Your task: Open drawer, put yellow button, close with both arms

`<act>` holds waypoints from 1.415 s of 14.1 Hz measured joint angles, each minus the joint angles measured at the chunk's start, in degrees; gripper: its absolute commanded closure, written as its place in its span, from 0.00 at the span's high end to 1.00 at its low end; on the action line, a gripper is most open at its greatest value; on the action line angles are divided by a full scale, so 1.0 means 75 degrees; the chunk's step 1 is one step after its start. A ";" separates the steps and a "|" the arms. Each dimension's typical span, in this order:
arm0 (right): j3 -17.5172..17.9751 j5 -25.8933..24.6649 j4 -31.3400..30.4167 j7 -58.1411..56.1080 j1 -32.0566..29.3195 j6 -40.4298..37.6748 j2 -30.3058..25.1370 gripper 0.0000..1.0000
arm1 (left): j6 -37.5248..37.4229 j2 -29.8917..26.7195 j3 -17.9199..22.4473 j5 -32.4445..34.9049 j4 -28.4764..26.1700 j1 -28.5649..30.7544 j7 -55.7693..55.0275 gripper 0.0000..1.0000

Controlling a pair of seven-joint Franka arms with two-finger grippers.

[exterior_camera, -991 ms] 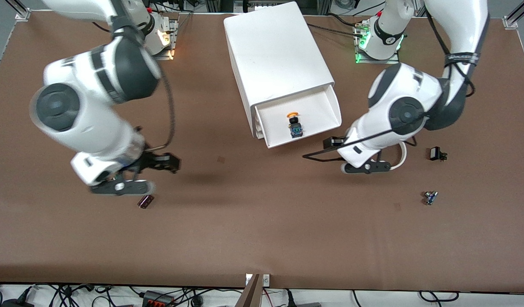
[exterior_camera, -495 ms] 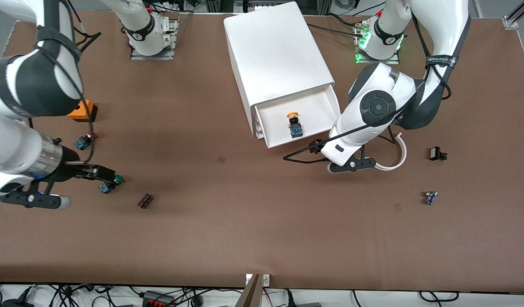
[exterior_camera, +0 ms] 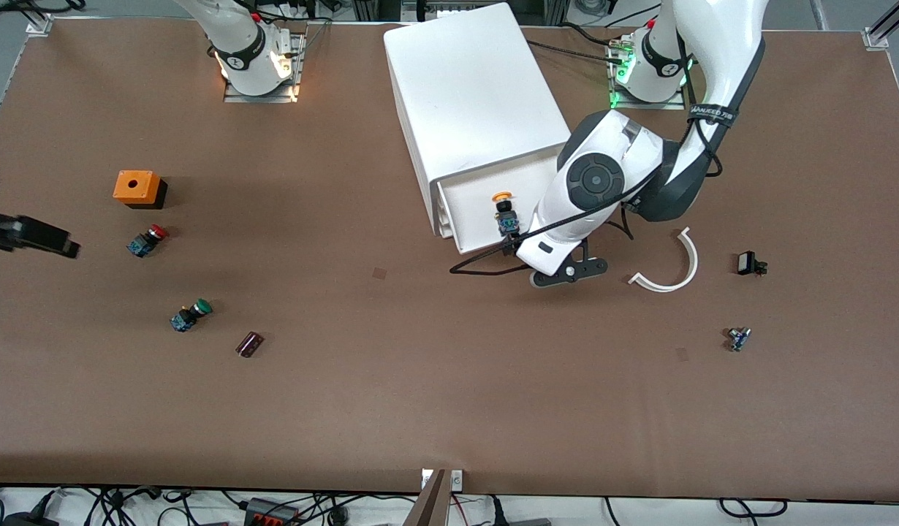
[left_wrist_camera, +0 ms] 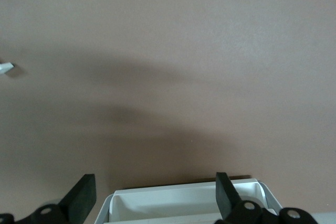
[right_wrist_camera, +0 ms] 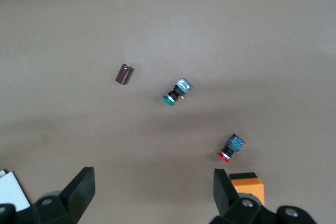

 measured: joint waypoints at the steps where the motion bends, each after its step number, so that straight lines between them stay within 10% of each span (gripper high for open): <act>1: 0.0004 -0.0110 -0.0218 -0.0020 -0.0026 0.0002 -0.0198 1.00 | -0.0025 0.0000 -0.0011 0.0002 -0.0052 -0.0075 -0.0090 1.00; 20: 0.0190 -0.0413 -0.3580 -0.0297 0.0068 0.1320 -0.2403 1.00 | -0.1924 -0.0008 -0.0828 -0.0155 -0.0102 -0.0490 -0.0363 1.00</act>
